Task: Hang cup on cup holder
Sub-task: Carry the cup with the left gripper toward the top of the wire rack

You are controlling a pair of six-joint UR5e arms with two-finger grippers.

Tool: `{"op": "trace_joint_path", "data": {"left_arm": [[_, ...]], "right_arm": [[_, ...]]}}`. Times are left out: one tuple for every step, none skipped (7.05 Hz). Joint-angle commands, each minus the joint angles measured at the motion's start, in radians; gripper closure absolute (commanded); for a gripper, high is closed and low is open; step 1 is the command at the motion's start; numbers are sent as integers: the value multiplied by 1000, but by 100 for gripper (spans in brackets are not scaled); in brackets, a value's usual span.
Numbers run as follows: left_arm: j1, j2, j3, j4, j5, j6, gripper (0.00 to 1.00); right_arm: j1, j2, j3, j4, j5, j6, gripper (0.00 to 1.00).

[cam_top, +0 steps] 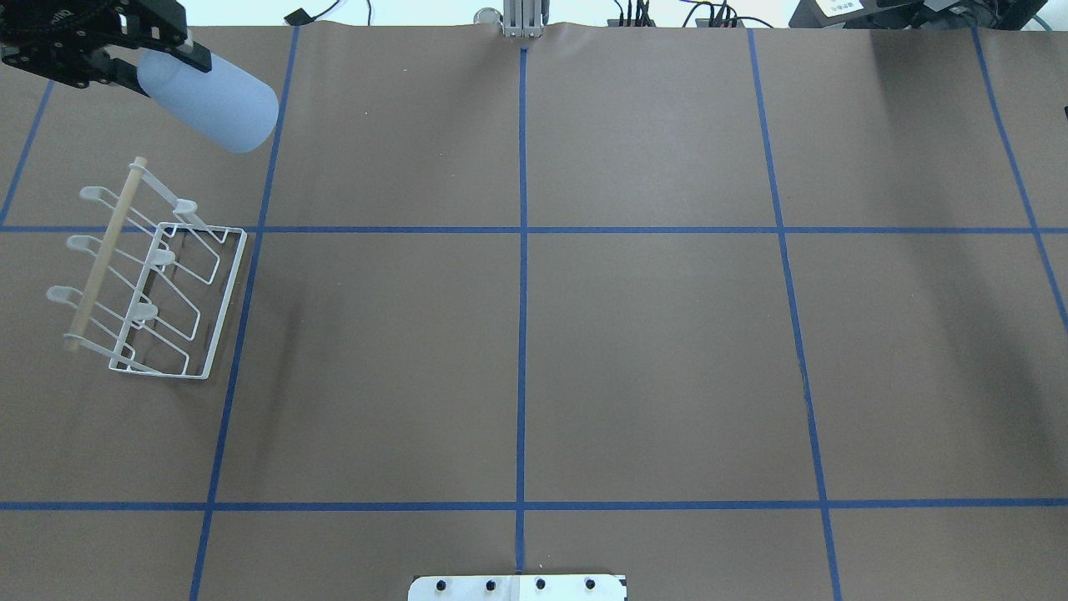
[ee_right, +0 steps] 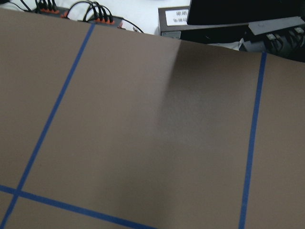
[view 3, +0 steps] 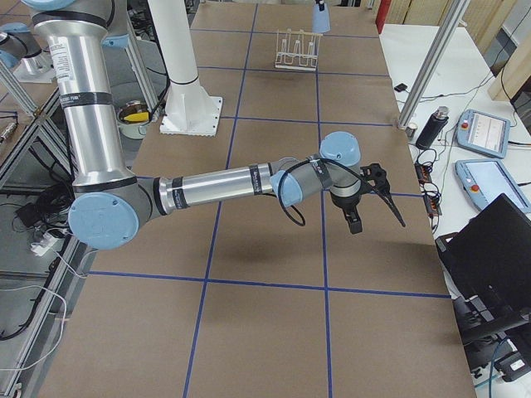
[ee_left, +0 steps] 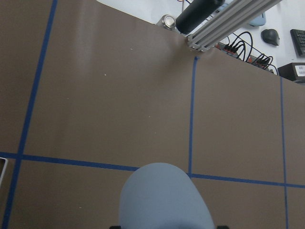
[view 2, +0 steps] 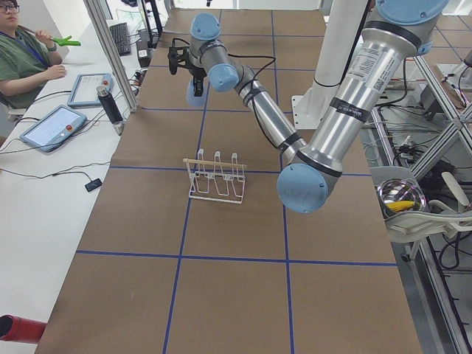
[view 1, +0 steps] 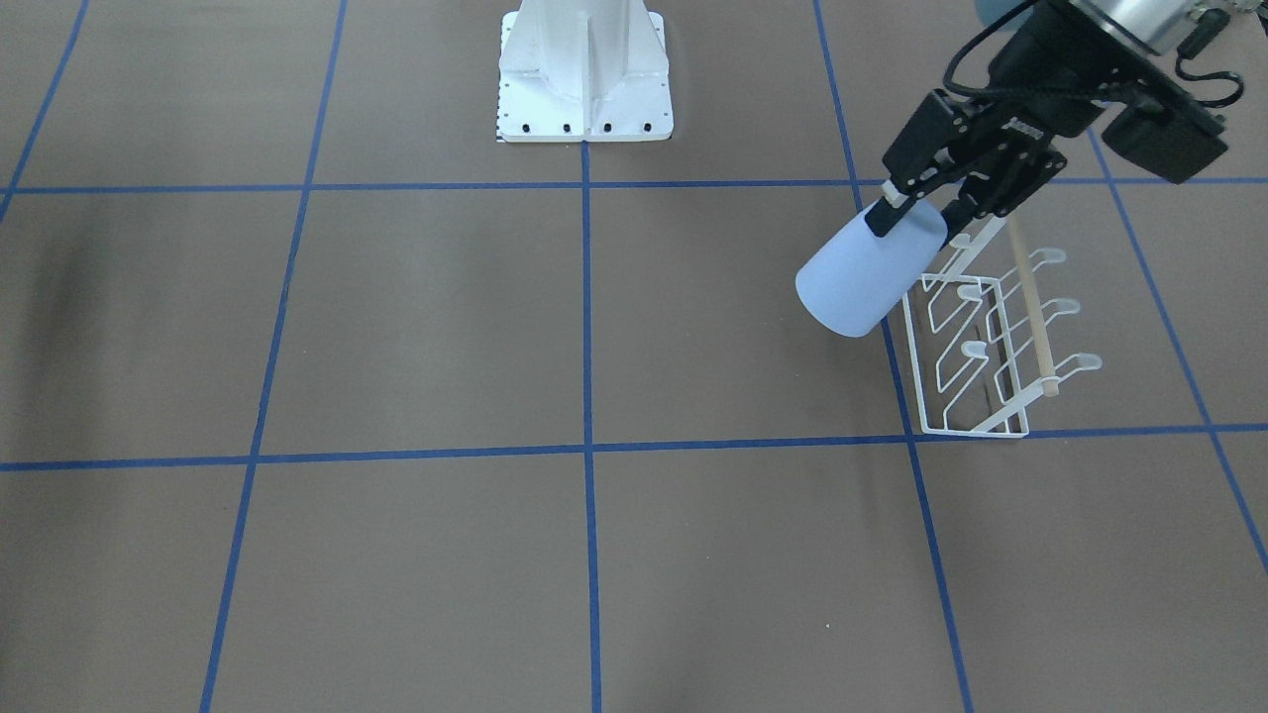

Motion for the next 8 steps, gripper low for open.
{"op": "trace_joint_path", "data": {"left_arm": [[-14, -5, -18, 226, 89, 234, 100], [1, 0, -10, 263, 139, 287, 100], [9, 7, -6, 269, 158, 301, 100], [11, 5, 11, 273, 158, 303, 100], [26, -2, 37, 273, 161, 303, 100], [50, -2, 49, 271, 205, 303, 100], [69, 0, 50, 271, 229, 301, 100], [72, 6, 48, 273, 230, 301, 100]], "right_arm": [[-4, 22, 11, -187, 19, -54, 0], [-15, 19, 11, -226, 33, -54, 0], [-15, 22, 14, -275, 33, -54, 0], [-18, 20, 14, -285, 35, -54, 0], [-26, 20, 13, -286, 35, -54, 0], [-32, 20, 13, -286, 33, -54, 0], [-35, 19, 11, -286, 33, -54, 0], [-39, 19, 10, -286, 33, -54, 0]]}}
